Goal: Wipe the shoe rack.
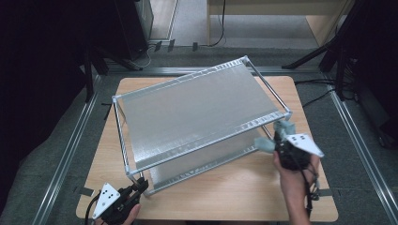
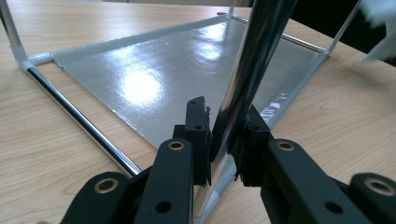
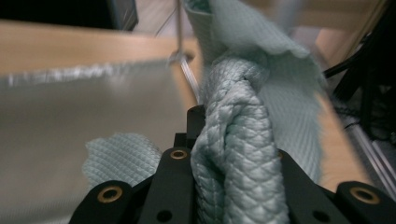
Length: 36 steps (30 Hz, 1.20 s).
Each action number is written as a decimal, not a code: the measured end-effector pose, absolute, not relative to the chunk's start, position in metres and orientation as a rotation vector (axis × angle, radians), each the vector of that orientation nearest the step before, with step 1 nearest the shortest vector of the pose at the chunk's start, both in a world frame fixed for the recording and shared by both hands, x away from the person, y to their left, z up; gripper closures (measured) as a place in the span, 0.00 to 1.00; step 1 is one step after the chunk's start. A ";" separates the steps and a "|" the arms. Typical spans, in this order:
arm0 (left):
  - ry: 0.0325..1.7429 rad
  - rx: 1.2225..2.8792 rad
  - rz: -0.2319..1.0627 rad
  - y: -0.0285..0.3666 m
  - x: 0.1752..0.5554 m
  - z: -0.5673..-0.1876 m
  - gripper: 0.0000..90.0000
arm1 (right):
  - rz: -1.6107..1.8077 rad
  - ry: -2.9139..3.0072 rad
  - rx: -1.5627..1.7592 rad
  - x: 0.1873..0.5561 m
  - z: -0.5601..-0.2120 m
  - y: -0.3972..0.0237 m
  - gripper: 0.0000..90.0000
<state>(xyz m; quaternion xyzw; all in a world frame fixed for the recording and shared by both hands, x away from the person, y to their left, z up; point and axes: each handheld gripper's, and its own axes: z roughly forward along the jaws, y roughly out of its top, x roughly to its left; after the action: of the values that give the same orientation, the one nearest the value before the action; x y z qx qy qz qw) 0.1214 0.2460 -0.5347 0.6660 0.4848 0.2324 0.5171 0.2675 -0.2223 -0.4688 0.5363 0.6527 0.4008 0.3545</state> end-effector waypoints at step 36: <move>1.140 1.623 0.548 0.242 0.122 -0.534 0.87 | 0.872 2.020 1.388 0.313 -0.548 -0.156 0.91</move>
<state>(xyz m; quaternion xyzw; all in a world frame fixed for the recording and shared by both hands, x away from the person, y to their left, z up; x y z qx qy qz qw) 0.1224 0.2422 -0.5339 0.6756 0.4746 0.2282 0.5159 0.3133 -0.1555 -0.5477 0.5142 0.7484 0.3229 0.2668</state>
